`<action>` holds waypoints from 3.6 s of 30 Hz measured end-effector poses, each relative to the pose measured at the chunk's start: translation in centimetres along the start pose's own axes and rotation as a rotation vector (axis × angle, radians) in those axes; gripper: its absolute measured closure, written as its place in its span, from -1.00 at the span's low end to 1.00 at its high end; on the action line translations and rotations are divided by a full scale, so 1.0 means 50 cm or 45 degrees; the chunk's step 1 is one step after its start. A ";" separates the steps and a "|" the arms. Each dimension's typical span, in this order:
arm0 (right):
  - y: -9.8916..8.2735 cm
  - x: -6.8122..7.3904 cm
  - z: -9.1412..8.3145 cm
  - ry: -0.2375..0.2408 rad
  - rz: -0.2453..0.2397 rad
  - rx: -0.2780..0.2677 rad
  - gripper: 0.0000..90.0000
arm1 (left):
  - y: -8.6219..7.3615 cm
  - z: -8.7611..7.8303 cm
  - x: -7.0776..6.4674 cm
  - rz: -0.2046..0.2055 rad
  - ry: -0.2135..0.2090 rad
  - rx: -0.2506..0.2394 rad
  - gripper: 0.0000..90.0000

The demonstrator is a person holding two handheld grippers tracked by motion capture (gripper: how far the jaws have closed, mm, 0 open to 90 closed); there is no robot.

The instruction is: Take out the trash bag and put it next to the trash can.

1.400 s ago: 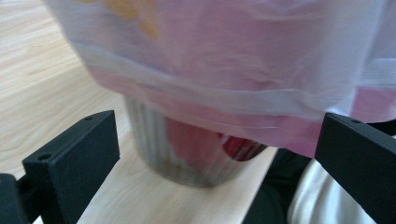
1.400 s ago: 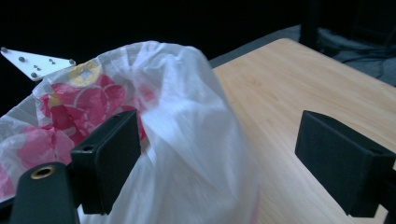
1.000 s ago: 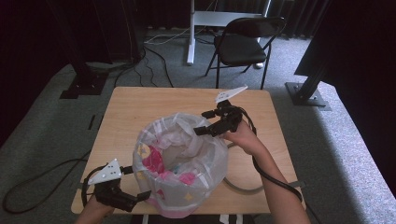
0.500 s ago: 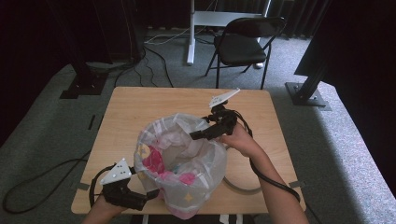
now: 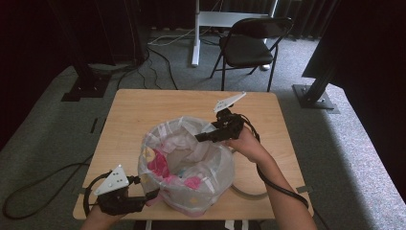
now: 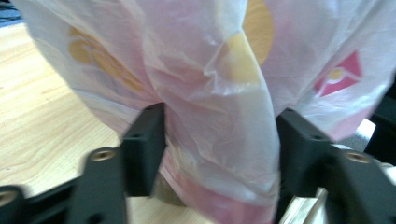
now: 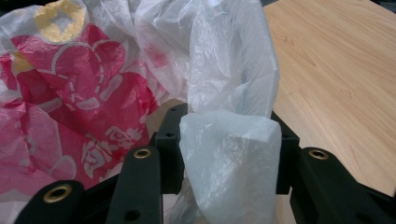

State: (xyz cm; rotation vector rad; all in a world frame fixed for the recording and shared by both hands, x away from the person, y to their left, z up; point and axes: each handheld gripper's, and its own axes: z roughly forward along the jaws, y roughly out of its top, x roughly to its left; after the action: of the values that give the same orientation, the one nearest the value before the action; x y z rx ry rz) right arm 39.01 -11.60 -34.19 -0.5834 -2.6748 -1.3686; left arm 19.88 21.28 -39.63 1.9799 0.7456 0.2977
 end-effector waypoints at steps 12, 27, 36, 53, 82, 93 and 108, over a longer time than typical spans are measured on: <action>0.001 -0.006 -0.015 -0.042 0.027 -0.036 0.54 | 0.017 -0.022 -0.001 0.054 0.019 -0.074 0.64; 0.023 -0.004 -0.062 -0.088 0.023 -0.133 0.89 | 0.067 -0.087 -0.002 0.123 0.079 -0.194 0.93; 0.050 0.008 -0.087 -0.105 -0.005 -0.189 0.98 | 0.128 -0.104 0.001 0.174 0.111 -0.279 0.93; 0.076 0.091 -0.068 0.447 -0.125 -0.277 0.61 | 0.258 0.004 -0.004 0.193 0.004 -0.329 0.93; 0.080 0.116 -0.033 0.331 -0.197 -0.123 0.98 | 0.273 0.008 -0.009 0.112 0.013 -0.292 -0.33; 0.098 0.119 -0.070 0.315 -0.218 -0.184 0.98 | 0.205 -0.050 0.004 0.085 0.046 -0.290 -0.59; 0.149 0.143 -0.146 0.257 -0.280 -0.280 0.98 | 0.051 -0.037 0.048 -0.075 0.173 -0.156 -1.00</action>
State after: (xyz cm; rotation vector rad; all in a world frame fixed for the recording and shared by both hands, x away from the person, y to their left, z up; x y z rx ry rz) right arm 34.44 -11.35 -22.44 -0.1558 -2.5044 -1.6915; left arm 21.80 23.20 -36.74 1.8324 0.8510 0.4358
